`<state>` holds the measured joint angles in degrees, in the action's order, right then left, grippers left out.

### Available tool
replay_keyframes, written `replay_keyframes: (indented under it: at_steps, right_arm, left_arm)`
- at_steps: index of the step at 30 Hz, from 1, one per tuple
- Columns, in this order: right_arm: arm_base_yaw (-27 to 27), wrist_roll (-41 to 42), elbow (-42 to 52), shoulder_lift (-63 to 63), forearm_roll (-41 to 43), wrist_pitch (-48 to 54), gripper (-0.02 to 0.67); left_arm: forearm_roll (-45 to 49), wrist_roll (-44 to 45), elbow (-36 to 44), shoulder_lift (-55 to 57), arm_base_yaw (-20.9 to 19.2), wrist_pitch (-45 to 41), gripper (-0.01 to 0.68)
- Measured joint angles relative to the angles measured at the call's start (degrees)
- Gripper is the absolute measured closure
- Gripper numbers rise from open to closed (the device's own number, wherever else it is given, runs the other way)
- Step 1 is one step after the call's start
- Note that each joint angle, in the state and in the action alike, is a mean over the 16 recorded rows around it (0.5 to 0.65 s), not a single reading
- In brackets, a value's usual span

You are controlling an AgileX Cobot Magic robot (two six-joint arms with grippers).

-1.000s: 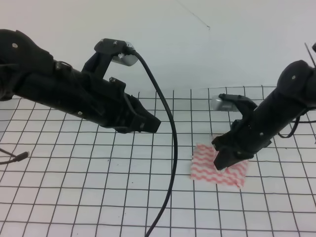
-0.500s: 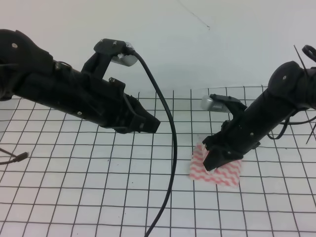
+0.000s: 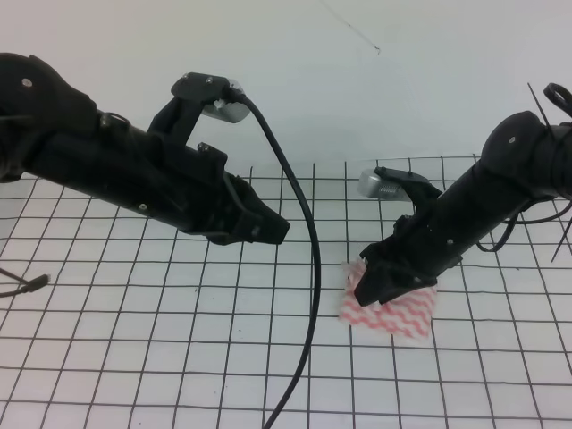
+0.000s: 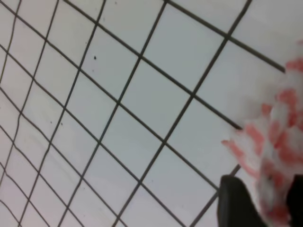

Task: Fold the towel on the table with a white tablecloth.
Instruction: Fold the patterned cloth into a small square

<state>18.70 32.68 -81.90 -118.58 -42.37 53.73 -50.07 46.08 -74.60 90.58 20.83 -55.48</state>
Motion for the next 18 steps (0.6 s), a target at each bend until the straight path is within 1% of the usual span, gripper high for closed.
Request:
replay_keyframes:
  at_steps: [5, 9, 14, 18]
  right_arm:
    - [0.00, 2.54, -0.62, 0.54, -1.74, 1.16, 0.402]
    - [0.00, 4.81, -1.72, 1.19, -3.41, 2.76, 0.378]
    - [-0.06, 5.91, -3.45, 2.07, -3.93, 4.70, 0.381]
    - [-0.10, 5.35, -4.60, 2.64, -2.73, 5.74, 0.425]
  left_arm:
    - [0.05, 0.16, 0.00, 0.00, 0.00, -0.16, 0.674]
    - [0.06, 0.29, 0.00, 0.00, 0.00, -0.20, 0.674]
    - [0.07, 0.28, 0.00, 0.00, 0.00, -0.25, 0.674]
    - [0.26, 0.12, 0.00, 0.00, 0.00, -0.24, 0.674]
